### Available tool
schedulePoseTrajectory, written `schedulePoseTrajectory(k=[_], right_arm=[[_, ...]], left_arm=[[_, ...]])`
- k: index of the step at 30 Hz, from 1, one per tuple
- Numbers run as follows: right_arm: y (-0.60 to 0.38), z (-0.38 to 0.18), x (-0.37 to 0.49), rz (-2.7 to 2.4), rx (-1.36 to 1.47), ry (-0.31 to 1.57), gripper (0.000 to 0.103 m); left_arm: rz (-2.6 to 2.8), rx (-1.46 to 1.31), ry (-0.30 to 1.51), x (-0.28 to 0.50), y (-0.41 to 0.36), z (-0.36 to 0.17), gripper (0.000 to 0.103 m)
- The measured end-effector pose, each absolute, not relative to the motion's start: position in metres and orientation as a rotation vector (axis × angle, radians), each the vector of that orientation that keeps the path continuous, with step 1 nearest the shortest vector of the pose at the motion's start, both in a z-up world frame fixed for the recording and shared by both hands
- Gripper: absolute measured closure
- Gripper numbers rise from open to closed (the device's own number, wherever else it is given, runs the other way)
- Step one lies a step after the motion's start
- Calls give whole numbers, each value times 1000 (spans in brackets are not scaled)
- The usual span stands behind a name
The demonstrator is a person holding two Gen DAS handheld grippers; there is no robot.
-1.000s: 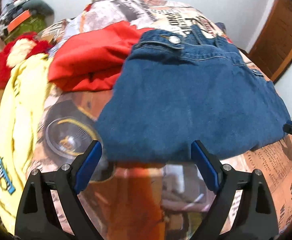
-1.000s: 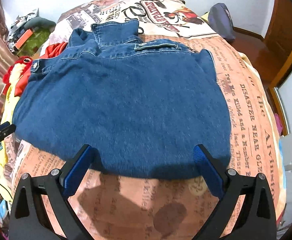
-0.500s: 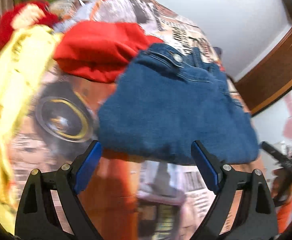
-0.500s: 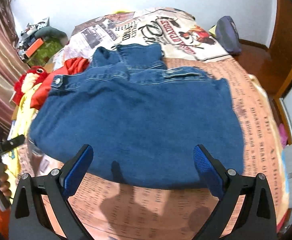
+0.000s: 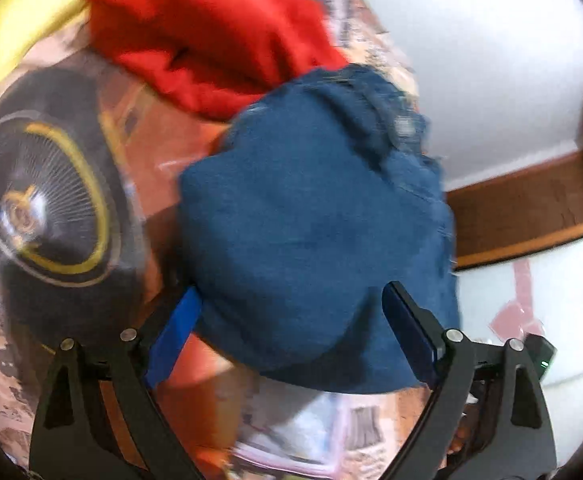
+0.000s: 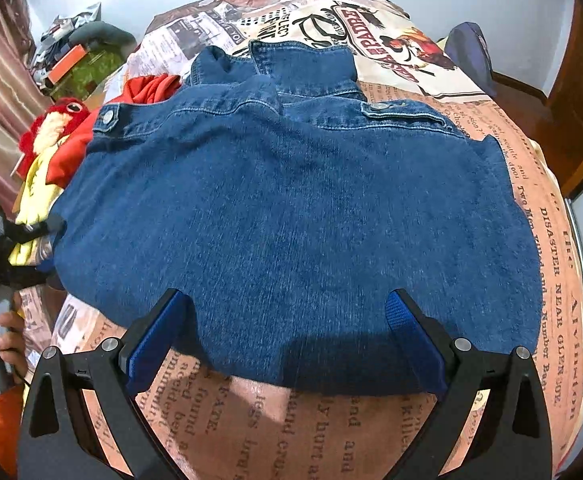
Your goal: Fold large clothes
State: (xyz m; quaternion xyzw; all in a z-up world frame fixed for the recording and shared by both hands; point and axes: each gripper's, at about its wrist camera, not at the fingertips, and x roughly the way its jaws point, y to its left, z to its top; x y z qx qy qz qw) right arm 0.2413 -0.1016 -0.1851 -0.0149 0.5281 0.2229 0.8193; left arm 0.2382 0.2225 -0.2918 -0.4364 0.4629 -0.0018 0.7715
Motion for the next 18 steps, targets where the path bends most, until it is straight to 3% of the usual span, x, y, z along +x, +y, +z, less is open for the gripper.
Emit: schedulePoseTrajectory(k=[8,18], right_arm=[[-100,-186,242,473,-26,1128,4],[-98,-185,241,455,-44,1134,4]], left_arm=[[-48,-1189,1007,236,231,-324,9],[2,-1199,1003,264,226,-323,11]])
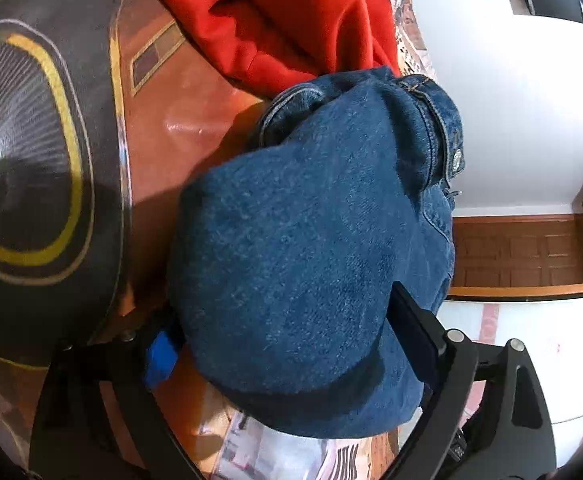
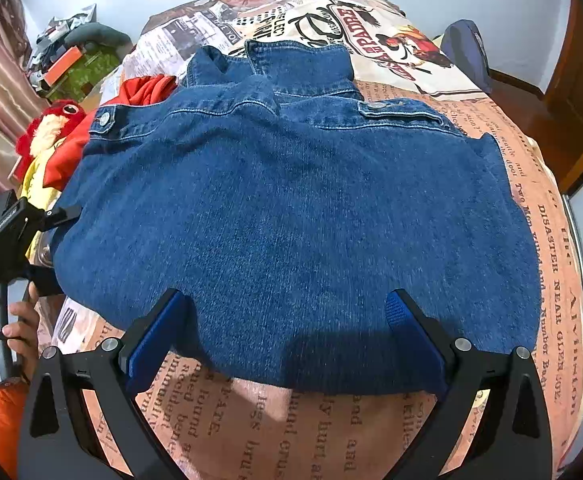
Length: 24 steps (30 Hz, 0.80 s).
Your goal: Fold large clothes
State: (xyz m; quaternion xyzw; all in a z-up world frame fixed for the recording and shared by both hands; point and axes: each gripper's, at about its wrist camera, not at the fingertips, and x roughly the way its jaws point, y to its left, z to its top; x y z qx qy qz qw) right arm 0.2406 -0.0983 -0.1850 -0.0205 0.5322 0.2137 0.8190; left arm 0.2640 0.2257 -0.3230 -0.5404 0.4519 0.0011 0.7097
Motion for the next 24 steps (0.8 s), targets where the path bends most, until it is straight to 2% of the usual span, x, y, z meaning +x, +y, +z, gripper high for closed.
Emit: schedulePoseTrajectory(k=[5,8,10,11,12,13,17,20,21,24], right_arm=[[-97,-184,236,445,-42,1134,4],[-94,-180,233,449,-49,1136,4],[-91,-175,230,457,-60,1124,4],[-90,-173,229,457,-68,1115,4],[-89,-169,227,454,-82,1103,4],[-88,-167,228,450,-89,1098,4],[-80,-153,232,438,-120,1070,4],[-70,-139,238,439,-136,1031,4],[-63,-132,241,446,-143,1013,4],[-44,-127,252,475,-153,1002,4]], left_arm=[[-21,-1228,993,256,228,-328,13],[-18,-1206,991,258,231,-320,27],[-3,-1152,969,260,231,-308,46],[21,-1091,947,261,231,-295,51],[53,-1013,916,262,229,-278,63],[64,-966,896,263,228,-267,71],[74,-804,743,260,224,-203,88],[62,-736,607,250,223,-152,90],[60,-720,578,246,223,-143,99],[80,-641,478,231,230,-104,103]])
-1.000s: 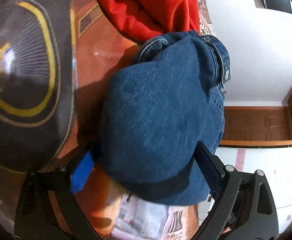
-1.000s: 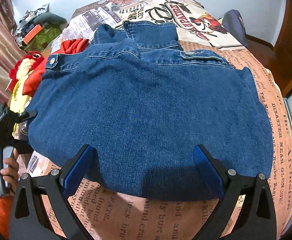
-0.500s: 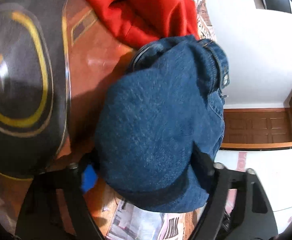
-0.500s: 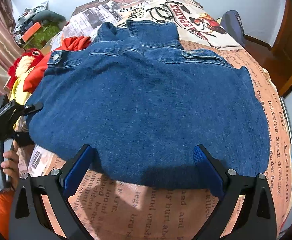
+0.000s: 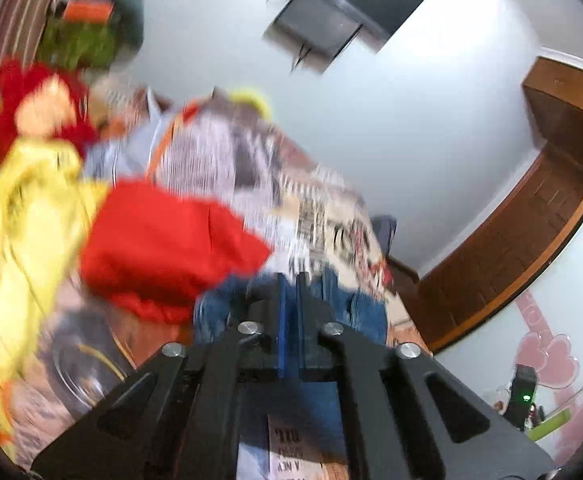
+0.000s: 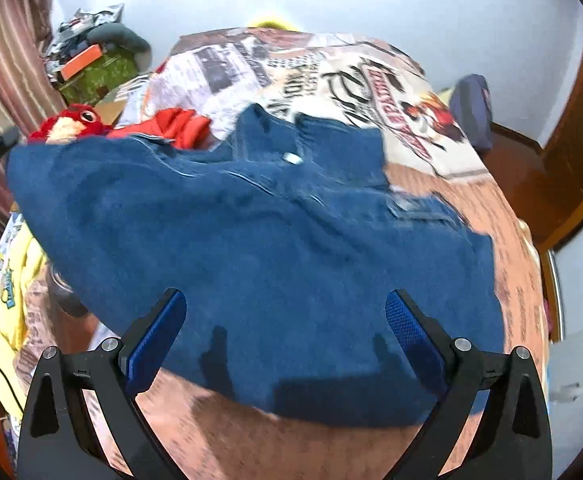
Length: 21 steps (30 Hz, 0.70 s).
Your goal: Fold large clothes
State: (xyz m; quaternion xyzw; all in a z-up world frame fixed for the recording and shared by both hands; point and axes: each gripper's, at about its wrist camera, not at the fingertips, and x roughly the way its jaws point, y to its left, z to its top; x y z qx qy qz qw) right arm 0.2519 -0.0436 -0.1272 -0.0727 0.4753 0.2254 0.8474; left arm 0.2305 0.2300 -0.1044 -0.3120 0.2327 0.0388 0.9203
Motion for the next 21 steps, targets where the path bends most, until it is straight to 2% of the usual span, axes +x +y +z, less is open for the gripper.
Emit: schedulePoseTrajectory(k=[3,6,8,9,10,11,12,13,17,19,21], right_arm=[[-28,-131,257,480,-157,1007,4],[-19,-138,253,522,-115,1026,4],[-16,-142,248,540,-102,1045,4],[-15,-145,246,544,-104,1055,4],[-15,-147,244,545,-111,1061,4],[-15,-148,241,544,-121,1063,4],[-16,-149,239,541,-134,1062,4],[-18,-149,238,535,-147,1058,4],[-29,-150,239,504,-170,1056,4],[-35,-151,242,490,-158,1067,4],[-41,-152,245,478,-139,1071,4]], left_arm=[[66,-615,483,217,251,-87,103],[84,-631,592,213,271,-102,100],[108,-640,700,214,275,-127,92],[106,-649,736,211,274,-139,82],[102,-671,788,210,279,-153,64],[95,-716,853,209,282,-173,56],[87,-761,892,205,282,-188,42],[75,-809,929,202,281,-203,37],[-61,-990,1034,196,268,-249,33],[-147,-1098,1050,197,257,-267,27],[-182,-1170,1063,201,247,-281,26]])
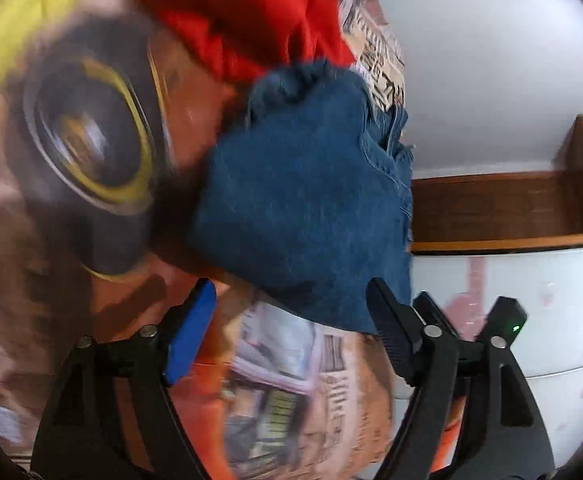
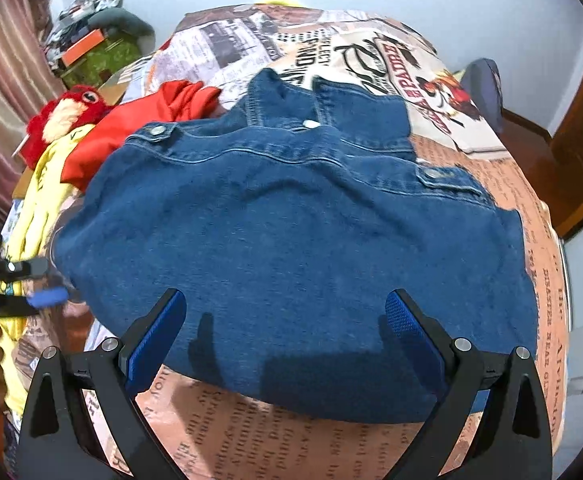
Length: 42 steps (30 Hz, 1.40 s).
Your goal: Fold large clothes
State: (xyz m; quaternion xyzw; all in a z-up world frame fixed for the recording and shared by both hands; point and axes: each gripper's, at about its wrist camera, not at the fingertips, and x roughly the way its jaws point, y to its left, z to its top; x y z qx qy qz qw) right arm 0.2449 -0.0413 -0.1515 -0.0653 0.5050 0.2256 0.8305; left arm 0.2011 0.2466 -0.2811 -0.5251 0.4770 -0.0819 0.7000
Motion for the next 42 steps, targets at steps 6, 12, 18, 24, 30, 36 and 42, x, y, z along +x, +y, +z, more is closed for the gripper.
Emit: schedulePoseTrajectory(k=[6,12,18,24,30,36,42], right_arm=[[-51,-153,244,468,-123,1080,4],[-52,-161,245,455,-161,1091,4],[-48,-154,251,462,-172,1078,4],[-35,-143,253,467,-225,1049,4],[-2,-156,250,584,-239,1098,4],[19,-193,250,714,-133,1255,3],[-18,-177,249,731,-62,1215,4]], left_arm=[[-134,-1194,1073,232,230,-305,26],[-42,-1183,1010,260,219,-302,21],[141,-982,909,262,212,-257,65],[137,-781,749,252,202,-180,75],[90,-550,563,229,163,-97,75],[81,-381,515,225,128,-65,79],[61,-305,555,256,101,-74,82]])
